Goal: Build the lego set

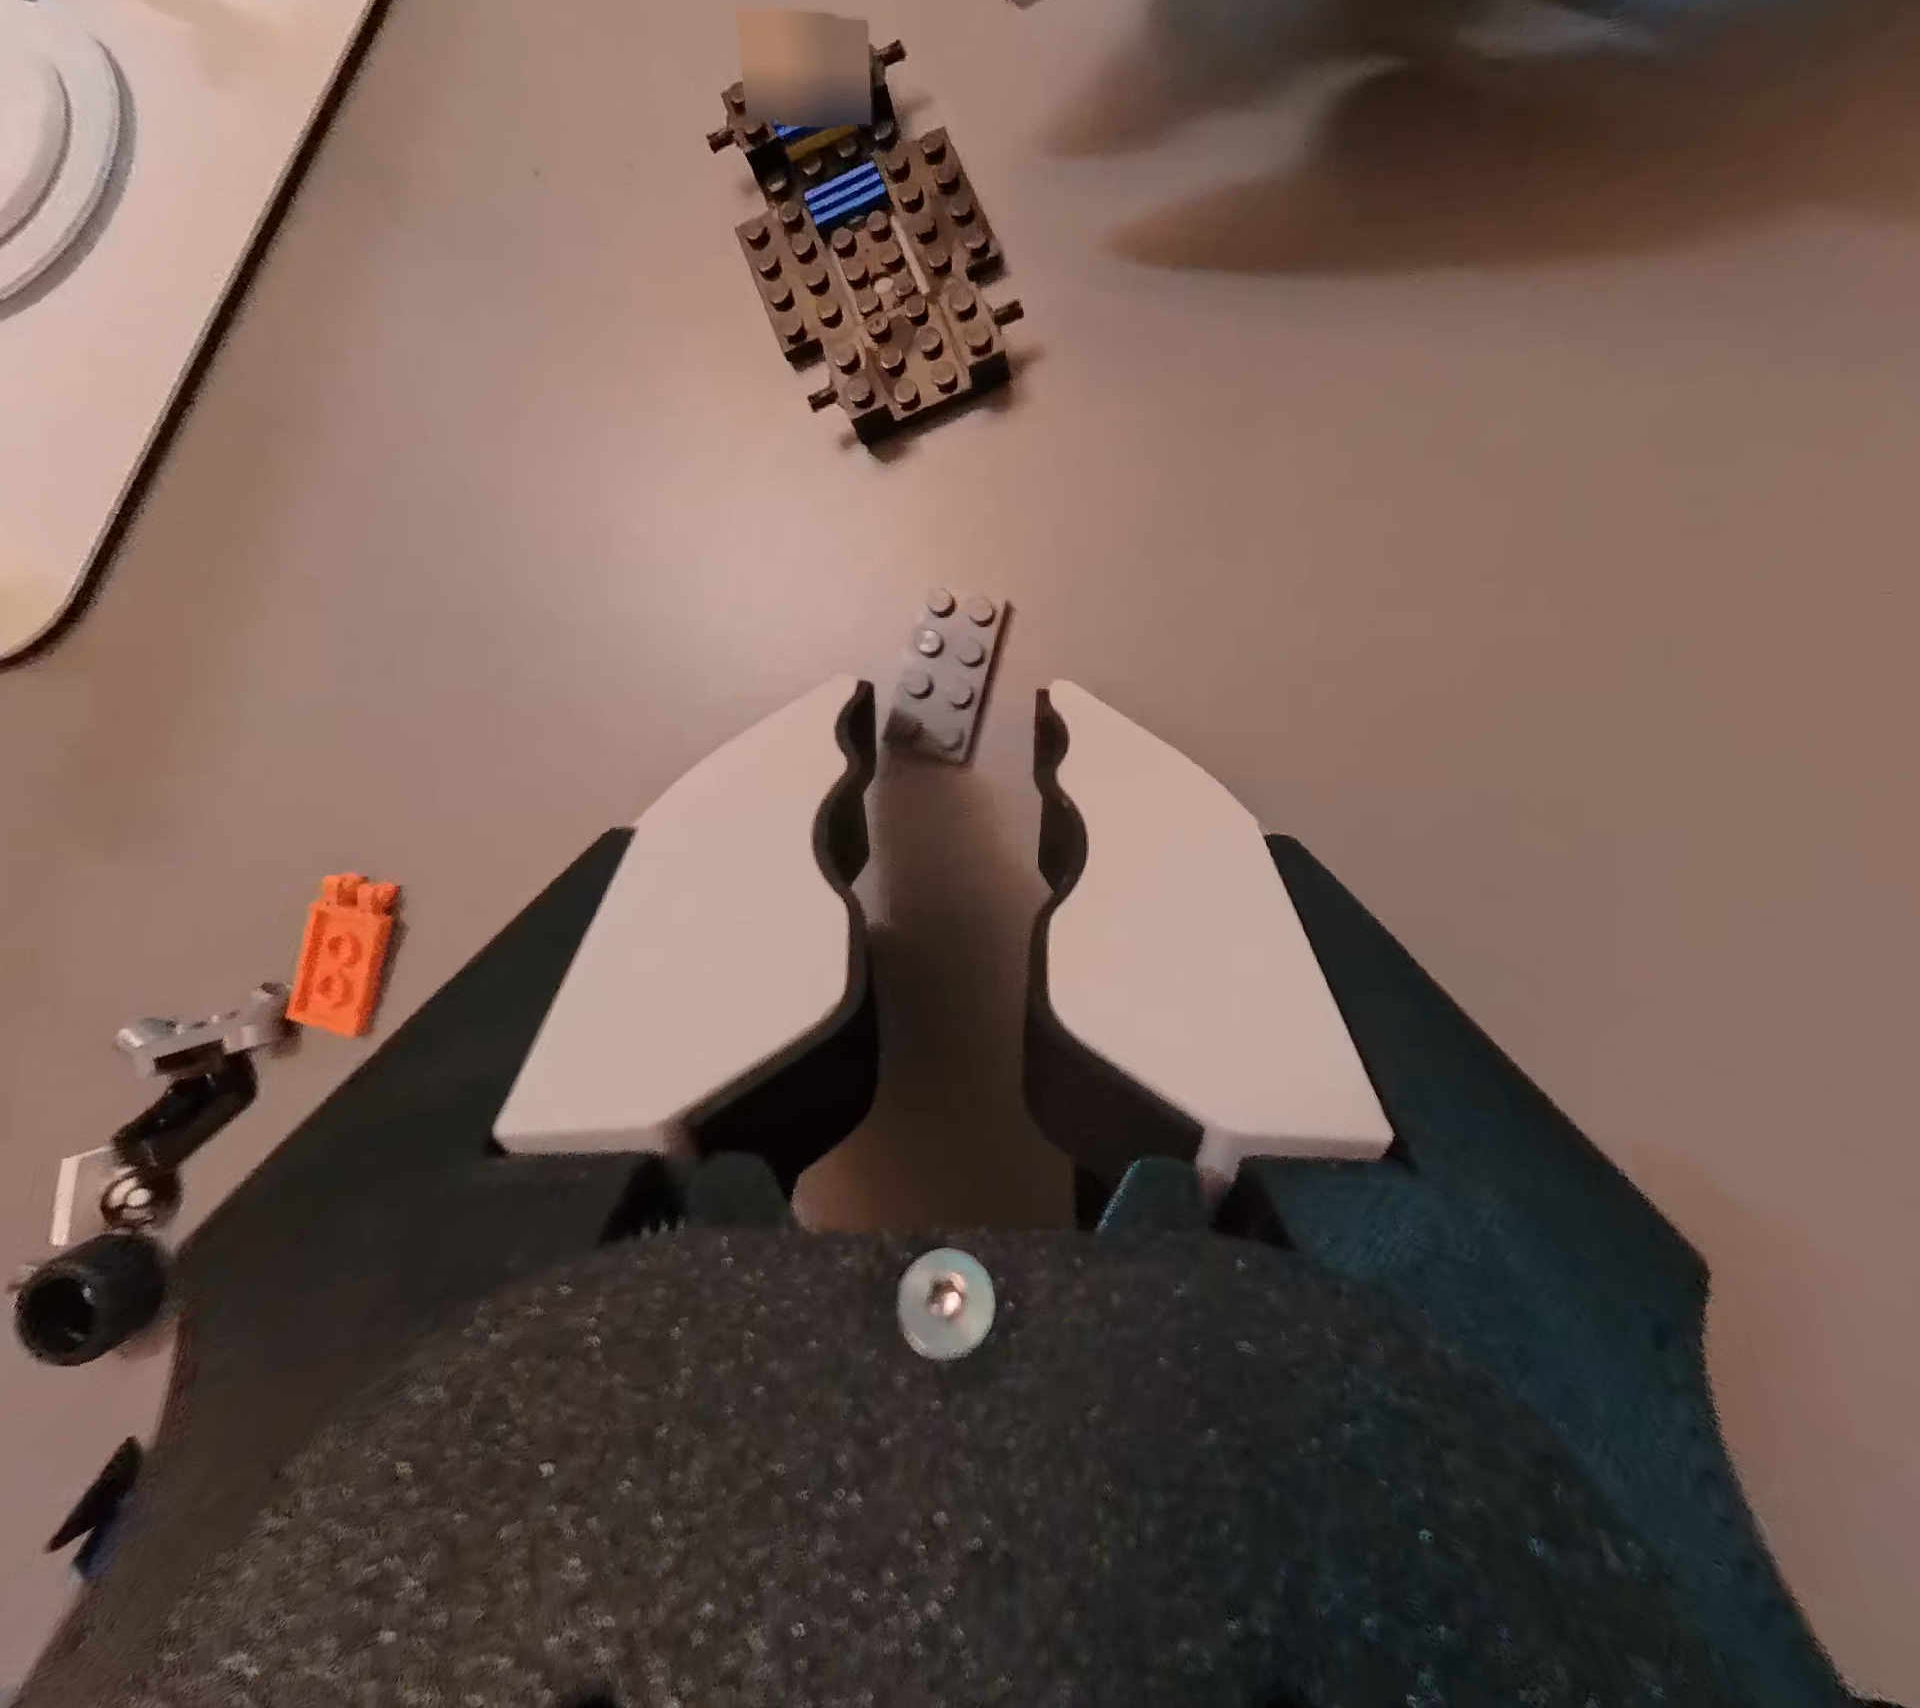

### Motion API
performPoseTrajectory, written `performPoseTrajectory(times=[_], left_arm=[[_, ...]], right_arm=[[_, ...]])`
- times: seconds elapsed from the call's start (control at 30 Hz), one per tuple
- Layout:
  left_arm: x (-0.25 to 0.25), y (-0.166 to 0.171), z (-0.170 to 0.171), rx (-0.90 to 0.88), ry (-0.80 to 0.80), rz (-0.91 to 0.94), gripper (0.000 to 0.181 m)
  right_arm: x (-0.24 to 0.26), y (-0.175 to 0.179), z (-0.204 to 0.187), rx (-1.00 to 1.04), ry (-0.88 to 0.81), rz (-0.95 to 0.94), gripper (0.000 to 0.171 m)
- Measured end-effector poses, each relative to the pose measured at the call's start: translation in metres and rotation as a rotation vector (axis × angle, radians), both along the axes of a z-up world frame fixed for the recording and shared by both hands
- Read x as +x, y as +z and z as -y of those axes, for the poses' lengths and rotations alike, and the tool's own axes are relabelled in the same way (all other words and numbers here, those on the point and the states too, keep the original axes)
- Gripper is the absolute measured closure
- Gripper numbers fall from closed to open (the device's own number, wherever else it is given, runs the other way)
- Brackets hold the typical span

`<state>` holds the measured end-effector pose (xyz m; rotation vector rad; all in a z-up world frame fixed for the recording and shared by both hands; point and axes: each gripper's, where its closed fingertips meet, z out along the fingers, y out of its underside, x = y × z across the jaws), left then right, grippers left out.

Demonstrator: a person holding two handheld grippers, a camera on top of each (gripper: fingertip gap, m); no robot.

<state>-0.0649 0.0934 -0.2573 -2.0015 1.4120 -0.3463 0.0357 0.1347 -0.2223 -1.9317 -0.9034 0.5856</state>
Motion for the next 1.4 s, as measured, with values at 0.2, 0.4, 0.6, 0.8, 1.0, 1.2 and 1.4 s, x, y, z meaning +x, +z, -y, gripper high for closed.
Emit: performPoseTrajectory(times=[0.2,0.4,0.6,0.8,1.0,1.2,1.4], left_arm=[[0.004,-0.004,-0.004,-0.076,-0.069,-0.064,0.151],[0.007,-0.006,0.001,-0.231,-0.151,-0.113,0.162],[0.006,-0.006,-0.001,-0.252,-0.202,-0.124,0.165],[0.004,0.002,0.003,-0.201,-0.221,-0.104,0.166],[0.001,0.011,0.015,-0.166,-0.216,-0.076,0.165],[0.000,0.004,0.019,-0.180,-0.204,-0.081,0.165],[0.001,0.000,0.018,-0.183,-0.209,-0.074,0.166]], right_arm=[[0.000,-0.004,-0.001,-0.030,-0.008,-0.020,0.150],[0.006,-0.004,-0.005,-0.047,-0.031,-0.047,0.150],[0.009,-0.004,-0.008,-0.061,-0.050,-0.061,0.150],[0.016,-0.006,-0.013,-0.006,0.074,0.096,0.147],[0.014,-0.012,-0.018,0.046,0.563,0.421,0.126],[0.008,-0.030,-0.033,0.007,0.908,0.691,0.114],[-0.004,-0.038,-0.038,-0.061,1.064,0.718,0.120]])
